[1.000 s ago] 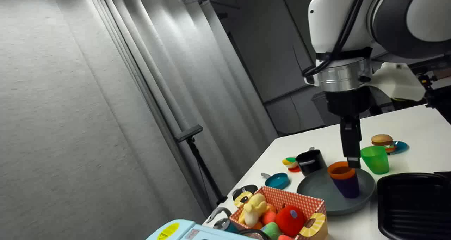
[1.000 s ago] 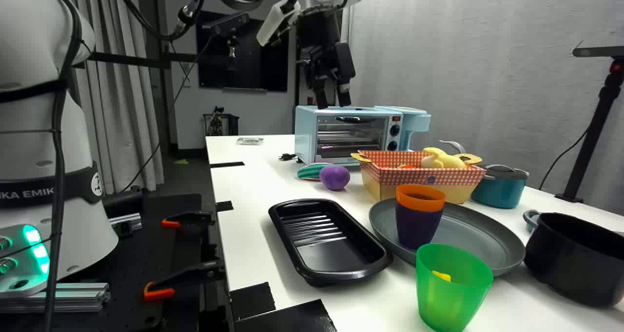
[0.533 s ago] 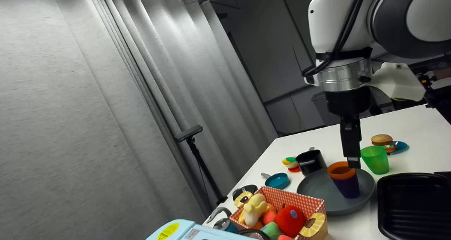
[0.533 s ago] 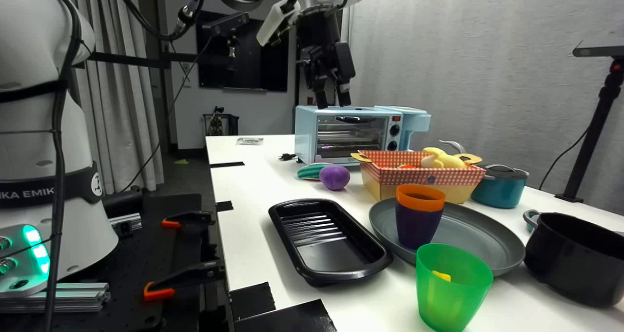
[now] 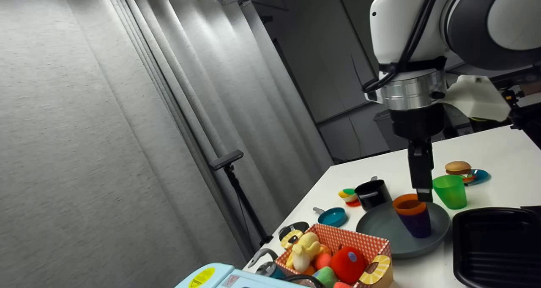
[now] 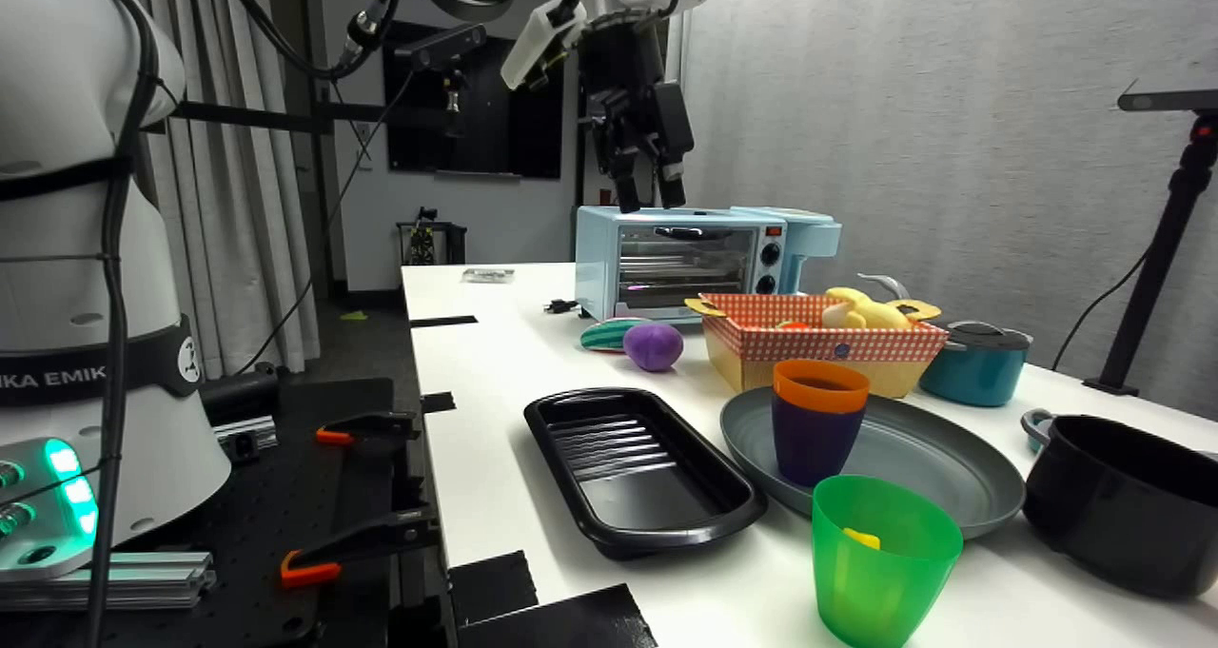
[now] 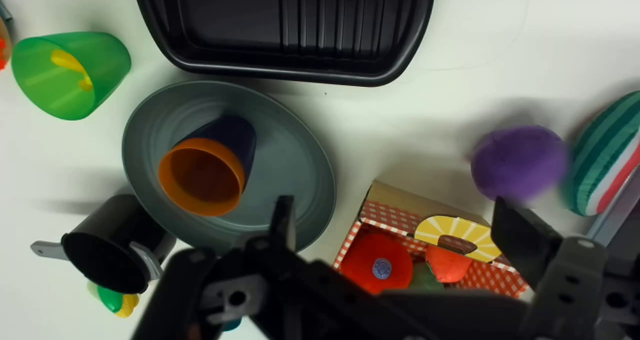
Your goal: Put the green cup inside the orange cup
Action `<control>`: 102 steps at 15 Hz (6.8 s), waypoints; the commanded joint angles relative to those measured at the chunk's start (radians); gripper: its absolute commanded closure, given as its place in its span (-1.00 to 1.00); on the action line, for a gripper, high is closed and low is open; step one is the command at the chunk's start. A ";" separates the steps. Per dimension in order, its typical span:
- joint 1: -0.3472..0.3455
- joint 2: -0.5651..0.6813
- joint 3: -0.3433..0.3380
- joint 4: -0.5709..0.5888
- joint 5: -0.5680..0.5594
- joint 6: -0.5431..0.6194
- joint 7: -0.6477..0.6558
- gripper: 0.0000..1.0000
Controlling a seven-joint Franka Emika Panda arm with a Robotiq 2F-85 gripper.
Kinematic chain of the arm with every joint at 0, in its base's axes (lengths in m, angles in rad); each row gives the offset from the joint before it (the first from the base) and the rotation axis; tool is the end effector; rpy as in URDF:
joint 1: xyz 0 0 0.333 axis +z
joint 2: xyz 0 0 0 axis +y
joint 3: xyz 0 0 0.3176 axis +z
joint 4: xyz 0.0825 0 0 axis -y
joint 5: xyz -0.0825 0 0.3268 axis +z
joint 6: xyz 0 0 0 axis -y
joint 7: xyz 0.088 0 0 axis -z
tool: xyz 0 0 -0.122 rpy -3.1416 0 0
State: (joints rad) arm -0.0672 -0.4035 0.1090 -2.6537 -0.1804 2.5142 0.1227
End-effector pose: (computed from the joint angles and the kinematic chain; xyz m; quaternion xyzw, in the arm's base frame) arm 0.3739 0.0161 0.4206 0.9879 0.0239 0.1347 0.0728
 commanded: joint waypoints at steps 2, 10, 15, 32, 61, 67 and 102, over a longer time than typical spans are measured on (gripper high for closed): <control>0.009 0.000 -0.009 0.001 -0.005 -0.003 0.003 -1.00; 0.005 0.003 -0.007 0.001 -0.012 -0.001 0.008 -1.00; -0.024 0.012 -0.007 -0.001 -0.034 0.004 0.039 -1.00; -0.266 0.135 -0.074 0.030 -0.313 0.004 0.315 -1.00; -0.259 0.461 -0.287 0.245 -0.578 0.043 0.670 -1.00; -0.225 0.565 -0.356 0.319 -0.561 0.052 0.733 -1.00; -0.092 0.590 -0.462 0.366 -0.669 0.023 0.923 0.98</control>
State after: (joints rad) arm -0.1699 0.2294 -0.3492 -2.2772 -0.8041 2.5369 0.9917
